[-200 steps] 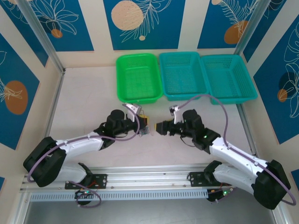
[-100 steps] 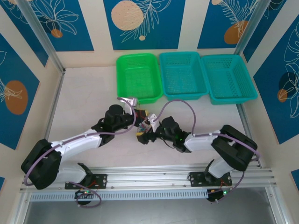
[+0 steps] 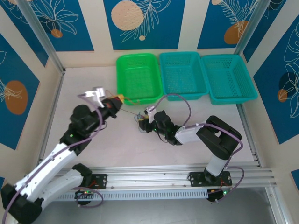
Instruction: Untangle the cables
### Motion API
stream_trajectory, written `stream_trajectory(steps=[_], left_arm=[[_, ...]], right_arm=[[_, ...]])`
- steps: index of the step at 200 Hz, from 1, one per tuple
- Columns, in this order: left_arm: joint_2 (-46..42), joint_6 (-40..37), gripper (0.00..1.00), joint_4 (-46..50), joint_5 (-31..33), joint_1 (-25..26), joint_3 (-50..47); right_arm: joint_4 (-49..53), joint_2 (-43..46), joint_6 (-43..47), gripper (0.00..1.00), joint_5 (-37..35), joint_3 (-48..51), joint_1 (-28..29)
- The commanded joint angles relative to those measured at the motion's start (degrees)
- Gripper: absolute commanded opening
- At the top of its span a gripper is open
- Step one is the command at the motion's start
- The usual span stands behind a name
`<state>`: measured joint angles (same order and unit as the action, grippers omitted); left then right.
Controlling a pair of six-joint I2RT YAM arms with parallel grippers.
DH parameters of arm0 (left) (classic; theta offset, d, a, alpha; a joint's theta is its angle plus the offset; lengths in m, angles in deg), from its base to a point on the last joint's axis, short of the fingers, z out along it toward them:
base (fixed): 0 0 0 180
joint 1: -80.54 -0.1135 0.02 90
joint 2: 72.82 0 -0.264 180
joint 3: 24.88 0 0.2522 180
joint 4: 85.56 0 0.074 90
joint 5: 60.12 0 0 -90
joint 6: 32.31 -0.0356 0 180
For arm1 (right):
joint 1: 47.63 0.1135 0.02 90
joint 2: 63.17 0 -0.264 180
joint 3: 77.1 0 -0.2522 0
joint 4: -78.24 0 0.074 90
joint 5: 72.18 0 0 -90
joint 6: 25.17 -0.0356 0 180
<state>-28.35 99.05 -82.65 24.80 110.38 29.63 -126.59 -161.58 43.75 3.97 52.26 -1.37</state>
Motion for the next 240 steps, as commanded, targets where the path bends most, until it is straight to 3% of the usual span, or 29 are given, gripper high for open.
stream_trajectory(steps=[1,25,53,82,95,123,140,173,201,240], left_arm=[[-3.54,5.73,0.00,1.87,1.36,-4.75,-1.52],[-4.21,6.67,0.00,3.76,2.34,-6.45,-6.55],[-2.38,7.33,0.00,4.42,3.82,-6.57,-14.08],[1.77,5.33,0.00,-2.16,2.12,-6.55,-22.61],[4.74,3.90,0.13,-4.04,0.24,-6.56,-24.58],[7.14,-3.02,0.52,-2.38,-3.98,-6.46,-23.97],[4.36,-8.42,0.67,0.95,-4.54,-6.33,-21.50],[0.88,-19.94,0.73,1.78,-9.21,-2.72,-16.22],[4.50,-29.00,0.81,4.74,-10.32,4.74,-11.20],[13.39,-37.75,0.85,-1.88,-14.32,16.60,-7.82]], right_arm=[[13.53,0.27,-7.81,0.33,-4.85,3.03,-2.66],[17.21,4.08,-7.94,0.31,-5.44,3.43,-3.20],[17.17,11.55,-5.29,0.11,0.11,4.77,-4.77],[17.93,18.95,-2.93,0.02,7.97,5.08,-8.00],[18.97,21.26,-0.80,0.00,11.89,4.44,-9.13],[27.55,23.68,6.51,0.00,15.82,0.29,-10.11],[34.07,23.44,8.38,0.02,16.29,-2.92,-10.80],[39.12,22.88,5.83,0.01,14.38,-5.51,-12.09],[43.20,20.73,2.42,0.00,12.41,-7.96,-13.12],[46.57,18.86,-1.42,0.00,15.15,-10.43,-13.50]])
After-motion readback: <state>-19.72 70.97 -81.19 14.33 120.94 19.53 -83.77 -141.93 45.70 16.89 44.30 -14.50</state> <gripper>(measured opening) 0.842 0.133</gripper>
